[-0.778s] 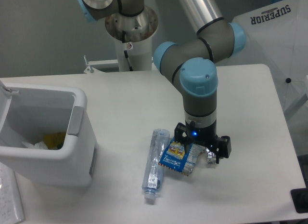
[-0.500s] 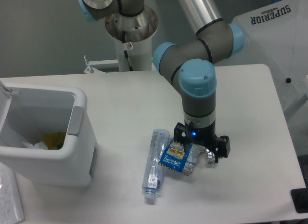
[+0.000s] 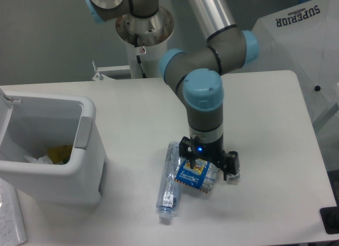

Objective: Place the trash in the trash can
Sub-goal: 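Lower the gripper onto the blue snack wrapper beside the bottle, then close the gripper on the blue snack wrapper's edge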

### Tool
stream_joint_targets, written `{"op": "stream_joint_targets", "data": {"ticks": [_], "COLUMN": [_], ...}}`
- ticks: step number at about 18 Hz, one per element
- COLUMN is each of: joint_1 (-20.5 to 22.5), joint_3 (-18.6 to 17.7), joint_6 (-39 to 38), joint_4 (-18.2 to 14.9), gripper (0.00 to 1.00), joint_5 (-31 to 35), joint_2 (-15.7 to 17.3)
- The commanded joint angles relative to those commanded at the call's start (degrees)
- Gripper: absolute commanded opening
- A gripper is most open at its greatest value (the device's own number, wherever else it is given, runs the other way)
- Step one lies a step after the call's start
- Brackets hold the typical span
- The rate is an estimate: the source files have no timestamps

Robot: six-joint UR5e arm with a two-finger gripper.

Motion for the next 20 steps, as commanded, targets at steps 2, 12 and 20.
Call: {"op": "stream_joint_targets", "data": {"ticks": [2, 12, 20], "joint_1": [-0.27, -0.44, 6.14], "joint_3": [0.87, 12.04, 15.46], "joint_6": [-5.81, 0.47, 10.51], "joint_4": [-0.09, -0.88, -17.22], "gripper": [1.0, 1.0, 1.0], "joint_5": [0.0, 0.44, -10.61], "joint_2": [-0.96, -8.79, -8.0]}}
